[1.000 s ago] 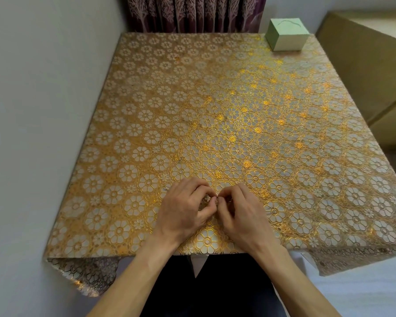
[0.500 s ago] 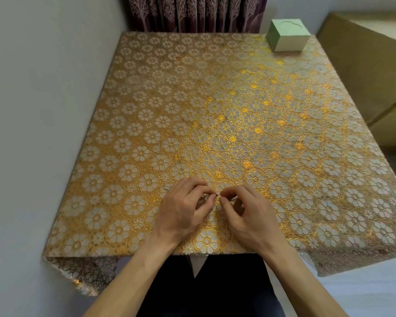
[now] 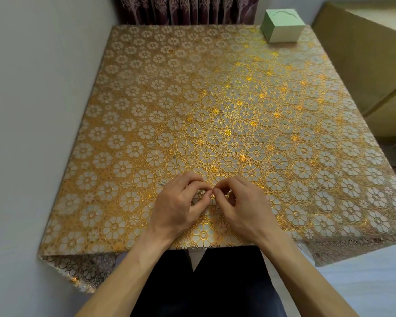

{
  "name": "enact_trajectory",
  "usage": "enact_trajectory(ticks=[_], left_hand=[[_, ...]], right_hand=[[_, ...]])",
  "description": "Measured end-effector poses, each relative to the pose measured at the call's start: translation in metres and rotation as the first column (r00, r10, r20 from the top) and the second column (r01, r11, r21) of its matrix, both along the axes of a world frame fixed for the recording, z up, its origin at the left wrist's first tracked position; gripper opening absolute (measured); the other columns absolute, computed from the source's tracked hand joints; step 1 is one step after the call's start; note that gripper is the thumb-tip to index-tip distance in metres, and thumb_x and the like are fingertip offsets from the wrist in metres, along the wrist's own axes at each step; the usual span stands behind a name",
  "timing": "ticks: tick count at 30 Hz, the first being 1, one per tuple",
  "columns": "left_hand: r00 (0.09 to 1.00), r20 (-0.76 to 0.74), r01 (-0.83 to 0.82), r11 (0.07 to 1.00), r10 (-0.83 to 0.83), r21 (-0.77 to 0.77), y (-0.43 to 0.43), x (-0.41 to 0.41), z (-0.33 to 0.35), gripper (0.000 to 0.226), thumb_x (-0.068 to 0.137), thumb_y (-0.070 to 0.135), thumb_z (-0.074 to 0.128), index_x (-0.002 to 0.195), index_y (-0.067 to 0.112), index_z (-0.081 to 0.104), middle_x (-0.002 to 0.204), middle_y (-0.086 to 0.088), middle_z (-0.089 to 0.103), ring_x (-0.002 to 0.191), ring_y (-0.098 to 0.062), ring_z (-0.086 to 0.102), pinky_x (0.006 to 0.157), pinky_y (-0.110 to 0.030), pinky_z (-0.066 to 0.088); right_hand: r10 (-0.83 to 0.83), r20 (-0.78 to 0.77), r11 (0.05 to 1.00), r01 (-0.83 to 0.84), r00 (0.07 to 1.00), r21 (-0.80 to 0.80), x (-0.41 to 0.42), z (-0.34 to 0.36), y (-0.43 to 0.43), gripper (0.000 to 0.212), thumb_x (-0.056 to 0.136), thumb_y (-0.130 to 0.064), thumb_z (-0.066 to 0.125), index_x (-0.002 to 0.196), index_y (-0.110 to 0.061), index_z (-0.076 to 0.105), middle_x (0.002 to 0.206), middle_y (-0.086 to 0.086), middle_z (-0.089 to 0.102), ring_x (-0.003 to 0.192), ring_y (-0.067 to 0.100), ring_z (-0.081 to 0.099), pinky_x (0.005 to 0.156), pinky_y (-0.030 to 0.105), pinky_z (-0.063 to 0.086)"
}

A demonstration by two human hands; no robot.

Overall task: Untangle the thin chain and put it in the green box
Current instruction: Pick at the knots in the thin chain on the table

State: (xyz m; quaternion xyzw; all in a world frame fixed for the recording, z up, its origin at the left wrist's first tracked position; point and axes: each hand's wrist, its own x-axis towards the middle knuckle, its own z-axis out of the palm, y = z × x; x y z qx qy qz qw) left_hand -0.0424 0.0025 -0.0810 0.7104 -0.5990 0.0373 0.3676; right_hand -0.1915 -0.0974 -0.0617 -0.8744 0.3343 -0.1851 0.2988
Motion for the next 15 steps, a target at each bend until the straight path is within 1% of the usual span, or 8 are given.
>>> enact_trajectory(ticks=[2, 4, 6, 10, 12, 15], left_hand=[[1.000, -0.001, -0.006, 1.000, 0.006, 0.015, -0.0003, -0.0001, -0.0002, 0.020, 0.092, 0.031, 0.065, 0.094, 0.013, 0.073, 0.098, 0.001, 0.067, 0.089, -0.016, 0.064, 0.070, -0.038, 0.057], [1.000, -0.016, -0.006, 0.999, 0.007, 0.038, -0.0009, -0.0005, 0.0000, 0.018, 0.092, 0.031, 0.064, 0.093, 0.015, 0.073, 0.099, 0.002, 0.067, 0.090, -0.016, 0.063, 0.071, -0.039, 0.056], [0.997, -0.070, -0.008, 0.999, 0.012, 0.053, -0.0016, -0.0009, 0.0010, 0.016, 0.091, 0.030, 0.064, 0.093, 0.015, 0.072, 0.099, 0.003, 0.067, 0.091, -0.014, 0.063, 0.072, -0.038, 0.056], [0.975, -0.222, -0.010, 0.996, 0.030, 0.092, -0.0015, 0.0006, 0.0041, 0.018, 0.090, 0.032, 0.063, 0.092, 0.016, 0.072, 0.101, 0.008, 0.065, 0.094, -0.006, 0.060, 0.076, -0.026, 0.053], [0.966, -0.256, 0.001, 0.992, 0.032, 0.128, -0.0017, 0.0017, 0.0046, 0.021, 0.090, 0.036, 0.061, 0.091, 0.018, 0.072, 0.102, 0.010, 0.064, 0.096, -0.004, 0.059, 0.079, -0.023, 0.051], [0.965, -0.259, 0.007, 0.988, 0.034, 0.156, -0.0027, 0.0024, 0.0049, 0.023, 0.090, 0.040, 0.059, 0.090, 0.020, 0.072, 0.101, 0.011, 0.064, 0.098, -0.002, 0.056, 0.082, -0.021, 0.048]], right_hand=[[0.037, -0.028, 0.999, -0.038, 0.999, -0.026, 0.0004, -0.0005, 0.0007, 0.013, 0.098, -0.033, 0.059, 0.100, -0.021, 0.064, 0.095, -0.010, 0.060, 0.074, 0.007, 0.053, 0.068, 0.029, 0.049], [0.057, -0.051, 0.997, -0.060, 0.997, -0.045, 0.0000, -0.0013, 0.0020, 0.014, 0.100, -0.031, 0.056, 0.103, -0.019, 0.062, 0.098, -0.006, 0.060, 0.077, 0.014, 0.058, 0.069, 0.035, 0.052], [0.059, -0.049, 0.997, -0.061, 0.997, -0.044, -0.0010, -0.0018, 0.0031, 0.016, 0.099, -0.034, 0.054, 0.103, -0.020, 0.060, 0.100, -0.006, 0.059, 0.077, 0.017, 0.060, 0.068, 0.040, 0.053], [0.066, -0.021, 0.997, -0.067, 0.998, -0.044, -0.0014, -0.0020, 0.0037, 0.027, 0.096, -0.045, 0.046, 0.104, -0.025, 0.062, 0.099, -0.011, 0.058, 0.069, 0.010, 0.054, 0.065, 0.035, 0.052], [0.058, -0.009, 0.997, -0.059, 0.998, -0.042, -0.0019, -0.0031, 0.0022, 0.022, 0.097, -0.043, 0.049, 0.101, -0.026, 0.062, 0.096, -0.012, 0.058, 0.068, 0.008, 0.053, 0.065, 0.035, 0.052], [0.059, -0.030, 0.997, -0.060, 0.998, -0.041, -0.0026, -0.0048, -0.0005, 0.016, 0.098, -0.039, 0.053, 0.099, -0.025, 0.061, 0.093, -0.013, 0.057, 0.068, 0.006, 0.048, 0.065, 0.034, 0.051]])
